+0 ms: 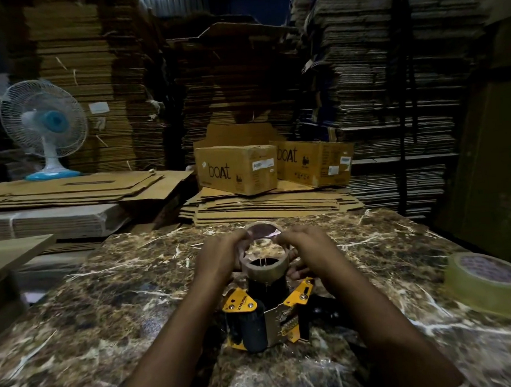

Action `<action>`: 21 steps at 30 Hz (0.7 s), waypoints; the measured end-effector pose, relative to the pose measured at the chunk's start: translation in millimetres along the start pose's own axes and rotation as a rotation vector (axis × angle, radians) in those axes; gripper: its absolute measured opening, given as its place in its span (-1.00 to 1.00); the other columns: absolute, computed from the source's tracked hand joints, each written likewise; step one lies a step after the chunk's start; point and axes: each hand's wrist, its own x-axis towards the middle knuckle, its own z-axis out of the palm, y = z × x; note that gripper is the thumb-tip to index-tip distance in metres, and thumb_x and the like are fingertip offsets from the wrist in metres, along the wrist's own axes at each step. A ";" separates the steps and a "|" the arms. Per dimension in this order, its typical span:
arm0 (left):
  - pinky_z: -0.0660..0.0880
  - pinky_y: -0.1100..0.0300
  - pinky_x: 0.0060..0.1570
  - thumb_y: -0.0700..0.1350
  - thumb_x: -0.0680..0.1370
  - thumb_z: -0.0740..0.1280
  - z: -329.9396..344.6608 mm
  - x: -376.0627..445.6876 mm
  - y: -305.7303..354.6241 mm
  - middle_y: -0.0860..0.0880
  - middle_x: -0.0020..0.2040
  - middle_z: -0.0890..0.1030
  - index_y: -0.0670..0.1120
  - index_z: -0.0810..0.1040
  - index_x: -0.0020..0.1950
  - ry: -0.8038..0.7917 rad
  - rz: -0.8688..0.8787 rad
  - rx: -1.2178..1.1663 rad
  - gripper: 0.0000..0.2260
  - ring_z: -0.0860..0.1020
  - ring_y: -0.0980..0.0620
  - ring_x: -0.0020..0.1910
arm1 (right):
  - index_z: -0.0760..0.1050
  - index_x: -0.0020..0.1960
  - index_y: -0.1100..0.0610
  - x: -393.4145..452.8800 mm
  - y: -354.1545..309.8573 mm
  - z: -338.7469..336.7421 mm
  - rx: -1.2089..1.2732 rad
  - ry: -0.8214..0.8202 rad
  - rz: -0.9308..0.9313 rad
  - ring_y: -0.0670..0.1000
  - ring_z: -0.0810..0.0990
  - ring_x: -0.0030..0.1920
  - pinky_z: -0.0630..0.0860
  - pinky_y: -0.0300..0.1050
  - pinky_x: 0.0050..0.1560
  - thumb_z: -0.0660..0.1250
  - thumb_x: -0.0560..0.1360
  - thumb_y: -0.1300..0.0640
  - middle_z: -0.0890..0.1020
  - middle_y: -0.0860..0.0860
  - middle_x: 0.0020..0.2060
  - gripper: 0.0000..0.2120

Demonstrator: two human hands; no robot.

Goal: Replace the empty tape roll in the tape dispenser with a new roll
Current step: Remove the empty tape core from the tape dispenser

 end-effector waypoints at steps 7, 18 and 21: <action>0.62 -0.10 -0.04 0.22 0.46 0.23 3.5 -11.2 -12.4 0.04 -0.19 0.66 0.06 0.65 -0.15 0.144 0.103 0.179 -0.69 0.64 -0.05 -0.17 | 0.50 0.16 0.24 4.4 8.3 -8.6 0.091 0.150 0.092 0.07 0.64 -0.41 0.53 -0.16 -0.50 0.41 0.55 -0.02 0.64 0.24 0.01 -0.64; 0.59 0.02 -0.01 0.24 0.42 0.36 3.3 -11.7 -20.1 0.07 -0.15 0.67 0.06 0.63 -0.07 0.099 0.057 0.563 -0.71 0.62 0.00 -0.14 | 0.44 0.30 0.22 24.2 20.7 -22.2 0.108 0.176 0.218 0.18 0.70 -0.12 0.64 -0.05 -0.37 0.32 0.62 0.04 0.60 0.24 0.11 -0.66; 0.60 0.03 -0.03 0.23 0.42 0.37 3.9 -11.6 -21.7 0.06 -0.16 0.66 0.04 0.63 -0.09 0.077 0.054 0.560 -0.72 0.61 0.02 -0.17 | 0.45 0.35 0.26 37.0 21.0 -30.1 0.006 0.196 0.257 0.20 0.68 -0.09 0.65 0.01 -0.24 0.27 0.64 0.05 0.63 0.25 0.07 -0.63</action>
